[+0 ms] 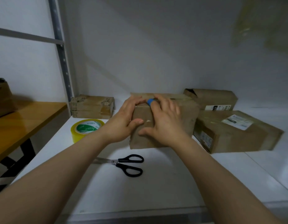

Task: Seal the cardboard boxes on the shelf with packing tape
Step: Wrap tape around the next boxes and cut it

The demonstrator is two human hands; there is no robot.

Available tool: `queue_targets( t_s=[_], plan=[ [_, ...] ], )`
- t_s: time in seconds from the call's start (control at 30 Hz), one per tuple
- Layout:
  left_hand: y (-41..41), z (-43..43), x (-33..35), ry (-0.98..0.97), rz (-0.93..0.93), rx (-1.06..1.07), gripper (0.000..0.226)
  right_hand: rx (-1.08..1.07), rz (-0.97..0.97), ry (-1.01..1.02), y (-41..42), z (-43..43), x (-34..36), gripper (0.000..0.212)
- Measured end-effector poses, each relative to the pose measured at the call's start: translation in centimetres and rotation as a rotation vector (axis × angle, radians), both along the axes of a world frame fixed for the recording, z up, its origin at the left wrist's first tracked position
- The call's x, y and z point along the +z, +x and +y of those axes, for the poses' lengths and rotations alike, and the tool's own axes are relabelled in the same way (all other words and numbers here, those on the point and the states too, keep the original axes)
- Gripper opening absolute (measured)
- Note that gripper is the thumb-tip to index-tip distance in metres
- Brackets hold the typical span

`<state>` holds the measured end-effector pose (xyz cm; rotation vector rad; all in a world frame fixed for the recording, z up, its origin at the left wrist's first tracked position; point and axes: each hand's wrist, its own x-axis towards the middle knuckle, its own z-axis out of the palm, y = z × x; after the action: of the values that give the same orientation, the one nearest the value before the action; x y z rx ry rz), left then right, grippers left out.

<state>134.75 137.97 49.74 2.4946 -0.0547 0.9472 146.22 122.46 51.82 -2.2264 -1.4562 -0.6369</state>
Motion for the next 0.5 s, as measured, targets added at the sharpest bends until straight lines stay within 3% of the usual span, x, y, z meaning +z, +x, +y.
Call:
queue_targets(
  t_s=[0.27,0.37,0.43,0.5],
  plan=[
    [-1.0,0.6,1.6,0.158,0.092,0.106,0.080,0.081,0.161,-0.001,-0.6,-0.3,1.2,0.101],
    [-2.2,1.3,3.1,0.217,0.229,0.167,0.097,0.106,0.324,0.214,0.0,-1.6,2.6,0.069],
    [-3.2,2.0,3.8,0.218,0.263,0.209,0.097,-0.054,0.356,0.409,1.9,-2.7,3.3,0.049],
    [-4.1,2.7,4.4,0.230,0.286,0.245,0.092,-0.197,0.462,0.468,4.1,-3.5,3.5,0.048]
  ],
)
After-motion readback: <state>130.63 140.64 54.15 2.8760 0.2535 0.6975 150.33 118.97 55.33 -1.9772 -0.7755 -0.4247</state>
